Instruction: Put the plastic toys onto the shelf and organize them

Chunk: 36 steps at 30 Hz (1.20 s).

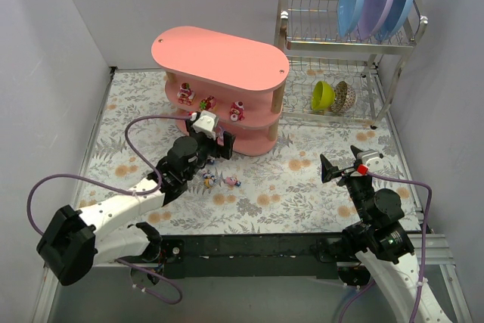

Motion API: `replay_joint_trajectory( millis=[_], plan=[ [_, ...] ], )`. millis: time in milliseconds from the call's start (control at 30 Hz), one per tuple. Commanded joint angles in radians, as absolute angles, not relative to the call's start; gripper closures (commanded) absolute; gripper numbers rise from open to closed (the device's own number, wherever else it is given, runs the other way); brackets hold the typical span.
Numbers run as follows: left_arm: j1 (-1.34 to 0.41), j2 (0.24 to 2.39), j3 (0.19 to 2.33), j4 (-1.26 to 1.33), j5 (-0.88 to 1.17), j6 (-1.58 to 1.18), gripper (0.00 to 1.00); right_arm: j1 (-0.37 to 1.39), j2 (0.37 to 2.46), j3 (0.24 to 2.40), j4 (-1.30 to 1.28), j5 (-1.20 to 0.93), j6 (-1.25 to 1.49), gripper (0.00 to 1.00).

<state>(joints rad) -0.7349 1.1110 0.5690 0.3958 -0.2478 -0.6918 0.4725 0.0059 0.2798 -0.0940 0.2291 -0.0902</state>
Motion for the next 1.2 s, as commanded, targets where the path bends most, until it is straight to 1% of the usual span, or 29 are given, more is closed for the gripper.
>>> replay_joint_trajectory(
  millis=[0,33,67,100,300,333,467,600,633,767,1167],
  plan=[
    [-0.73,0.999,0.54,0.256,-0.31,-0.816,0.11,0.477,-0.199,0.282,-0.034,0.232,-0.1,0.02],
    [-0.732,0.983,0.535,0.239,-0.32,-0.834,0.08,0.477,-0.199,0.282,-0.035,0.23,-0.1,0.02],
    [-0.73,0.968,0.529,0.201,-0.331,-0.872,0.03,0.477,-0.199,0.282,-0.035,0.233,-0.1,0.02],
    [-0.732,0.933,0.522,0.183,-0.34,-0.891,0.02,0.477,-0.199,0.282,-0.035,0.233,-0.101,0.02],
    [-0.732,0.832,0.495,0.032,-0.399,-1.058,0.02,0.477,-0.199,0.282,-0.034,0.232,-0.1,0.02],
    [-0.73,0.812,0.495,-0.024,-0.4,-1.081,0.02,0.477,-0.199,0.282,-0.035,0.233,-0.1,0.02],
    [-0.732,0.782,0.505,-0.141,-0.408,-1.209,0.02,0.476,-0.199,0.282,-0.034,0.233,-0.1,0.02],
    [-0.732,0.787,0.525,-0.259,-0.417,-1.316,0.02,0.477,-0.199,0.282,-0.035,0.233,-0.101,0.02],
    [-0.73,0.791,0.529,-0.284,-0.385,-1.313,0.02,0.477,-0.199,0.282,-0.034,0.233,-0.1,0.02],
    [-0.732,0.811,0.535,-0.322,-0.356,-1.351,0.02,0.477,-0.199,0.282,-0.034,0.232,-0.101,0.02],
    [-0.73,0.905,0.551,-0.429,-0.376,-1.497,0.02,0.477,-0.199,0.282,-0.034,0.235,-0.098,0.02]
  ],
)
